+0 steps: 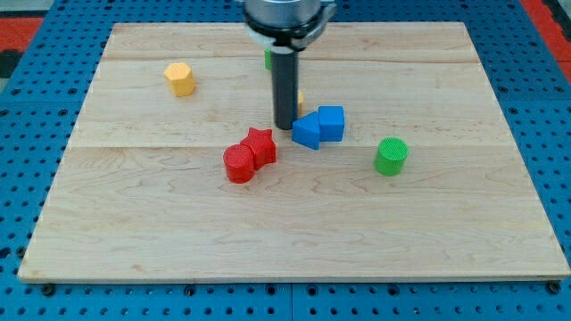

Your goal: Slide the yellow heart closer to the yellow hexagon

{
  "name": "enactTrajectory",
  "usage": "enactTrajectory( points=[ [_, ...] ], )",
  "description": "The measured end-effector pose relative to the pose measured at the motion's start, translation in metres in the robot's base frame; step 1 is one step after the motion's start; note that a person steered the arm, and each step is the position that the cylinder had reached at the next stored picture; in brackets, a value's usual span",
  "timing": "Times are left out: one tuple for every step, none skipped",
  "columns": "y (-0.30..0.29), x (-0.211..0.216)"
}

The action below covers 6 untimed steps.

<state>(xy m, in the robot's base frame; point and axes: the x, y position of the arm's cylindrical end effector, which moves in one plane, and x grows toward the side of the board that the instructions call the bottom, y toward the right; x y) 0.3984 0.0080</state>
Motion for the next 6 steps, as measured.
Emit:
enactTrajectory(
  points=[
    [0.001,-0.027],
    [0.06,-0.034],
    [0.029,-0.059],
    [-0.092,-0.07],
    [-0.134,-0.075],
    [-0.011,-0.07]
  ],
)
